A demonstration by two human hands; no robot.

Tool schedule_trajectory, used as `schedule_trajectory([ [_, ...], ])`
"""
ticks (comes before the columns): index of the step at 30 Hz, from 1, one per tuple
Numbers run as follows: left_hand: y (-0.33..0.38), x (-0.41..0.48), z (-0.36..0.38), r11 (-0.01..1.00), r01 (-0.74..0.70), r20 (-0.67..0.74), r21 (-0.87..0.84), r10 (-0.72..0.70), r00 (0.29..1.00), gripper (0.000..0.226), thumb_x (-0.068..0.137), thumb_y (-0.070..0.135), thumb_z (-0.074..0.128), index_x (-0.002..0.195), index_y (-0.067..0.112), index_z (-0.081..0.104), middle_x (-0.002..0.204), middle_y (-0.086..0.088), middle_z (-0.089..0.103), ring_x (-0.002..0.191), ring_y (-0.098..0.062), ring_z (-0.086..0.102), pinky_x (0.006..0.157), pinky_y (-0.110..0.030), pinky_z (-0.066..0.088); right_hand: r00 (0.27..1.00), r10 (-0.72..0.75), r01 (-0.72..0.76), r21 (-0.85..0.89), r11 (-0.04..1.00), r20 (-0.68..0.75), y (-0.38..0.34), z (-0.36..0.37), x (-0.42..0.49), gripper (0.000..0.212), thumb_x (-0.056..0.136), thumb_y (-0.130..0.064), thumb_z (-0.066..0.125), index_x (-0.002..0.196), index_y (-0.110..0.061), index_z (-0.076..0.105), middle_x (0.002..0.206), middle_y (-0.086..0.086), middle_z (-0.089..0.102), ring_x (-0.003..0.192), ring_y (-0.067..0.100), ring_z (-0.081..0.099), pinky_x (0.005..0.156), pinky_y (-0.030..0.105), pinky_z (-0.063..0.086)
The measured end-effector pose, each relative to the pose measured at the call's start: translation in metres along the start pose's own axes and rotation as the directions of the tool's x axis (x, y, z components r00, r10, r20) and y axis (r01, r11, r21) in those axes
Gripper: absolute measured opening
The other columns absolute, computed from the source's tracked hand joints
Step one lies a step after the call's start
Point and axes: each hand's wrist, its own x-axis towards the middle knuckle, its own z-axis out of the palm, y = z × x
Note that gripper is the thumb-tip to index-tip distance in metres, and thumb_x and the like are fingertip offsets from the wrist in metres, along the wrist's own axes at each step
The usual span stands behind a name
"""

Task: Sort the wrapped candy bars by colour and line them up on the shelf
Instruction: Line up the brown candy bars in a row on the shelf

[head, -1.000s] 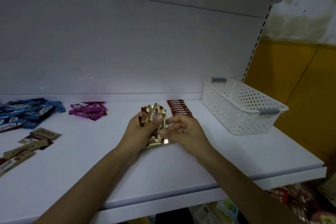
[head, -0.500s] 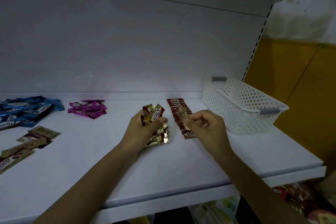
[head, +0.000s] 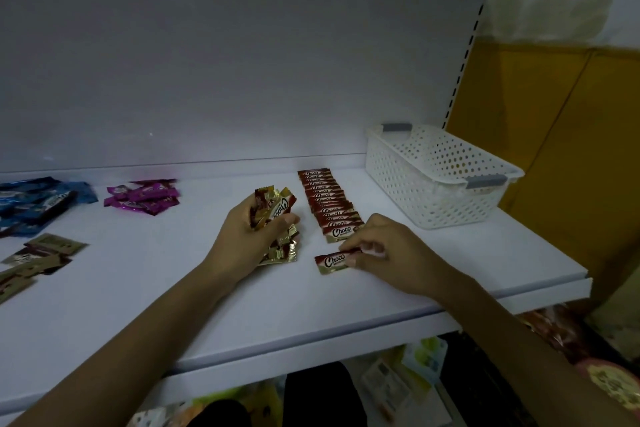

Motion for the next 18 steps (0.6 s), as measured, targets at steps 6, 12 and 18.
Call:
schedule_trajectory([
  [6,0.001,-0.001,0.000,1.000,0.008,0.005,-0.008,-0.008,1.000,0.021,0.085,0.015,0.070,0.104,0.017,0.063,0.094,-0.007,0.074,0.079,-0.020,0.073,0.060,-0.025,0.056,0.988,0.001,-0.020,-0.119,0.993,-0.156,0.012,-0.011,0.003,0.022,0.078,-0.024,0.077,0.098,-0.017,0.073,0.087,-0.004,0.052,0.079,0.010,0.050,0.074,0.027,0.043],
  [12,0.001,-0.001,0.000,1.000,0.010,0.020,-0.023,-0.010,1.000,0.021,0.085,0.015,0.069,0.105,0.016,0.062,0.094,-0.007,0.074,0.079,-0.019,0.073,0.059,-0.025,0.056,0.984,0.010,-0.039,-0.163,0.986,-0.176,0.014,-0.007,0.011,0.027,0.077,-0.029,0.077,0.101,-0.018,0.073,0.091,-0.002,0.054,0.083,0.015,0.054,0.077,0.031,0.046],
  [18,0.000,0.000,0.000,0.999,0.012,0.022,-0.046,-0.011,1.000,0.021,0.085,0.015,0.069,0.105,0.018,0.062,0.096,-0.009,0.074,0.080,-0.023,0.073,0.061,-0.028,0.057,0.984,0.014,-0.047,-0.177,0.983,-0.180,0.015,-0.004,0.016,0.028,0.078,-0.032,0.076,0.103,-0.019,0.072,0.093,0.000,0.058,0.085,0.015,0.055,0.084,0.042,0.046],
])
